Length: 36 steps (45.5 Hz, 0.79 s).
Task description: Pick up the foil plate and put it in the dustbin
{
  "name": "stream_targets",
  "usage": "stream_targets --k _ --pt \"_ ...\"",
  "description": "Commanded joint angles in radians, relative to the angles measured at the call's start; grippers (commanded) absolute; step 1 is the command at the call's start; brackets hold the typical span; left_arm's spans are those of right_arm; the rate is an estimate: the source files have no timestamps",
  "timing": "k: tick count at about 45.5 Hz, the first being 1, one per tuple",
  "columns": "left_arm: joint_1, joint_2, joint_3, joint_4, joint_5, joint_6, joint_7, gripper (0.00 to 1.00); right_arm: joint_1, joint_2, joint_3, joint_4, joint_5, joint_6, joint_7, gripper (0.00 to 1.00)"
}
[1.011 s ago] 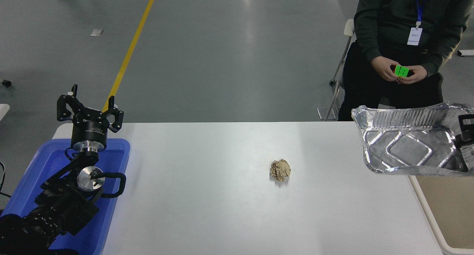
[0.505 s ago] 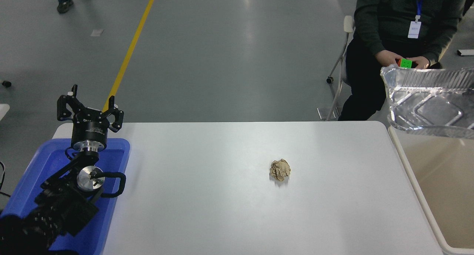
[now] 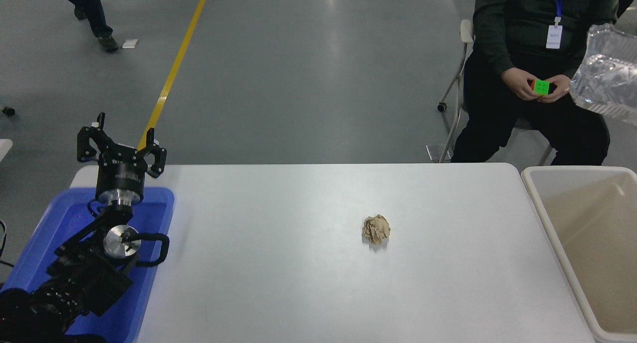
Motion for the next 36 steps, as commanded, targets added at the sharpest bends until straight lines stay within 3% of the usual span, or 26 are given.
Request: stream_targets --k 1,21,25,36 --pt "0.0 0.0 0.0 0.0 0.0 0.0 0.0 0.99 -0.312 0.056 0.244 -0.191 0.013 -0.127 0.0 0.0" --pt "0.0 0.0 0.0 0.0 0.0 0.0 0.0 0.99 -0.725 0.364 0.517 -0.601 0.246 -0.326 -0.006 0.0" --pt "0.0 0.0 0.0 0.0 0.0 0.0 0.0 0.99 -0.776 0.414 0.549 -0.616 0.326 -0.409 -0.036 0.0" --pt "0.0 0.0 0.0 0.0 -0.001 0.0 0.0 0.99 -0.911 0.49 0.635 -0.612 0.514 -0.567 -0.063 0.0"
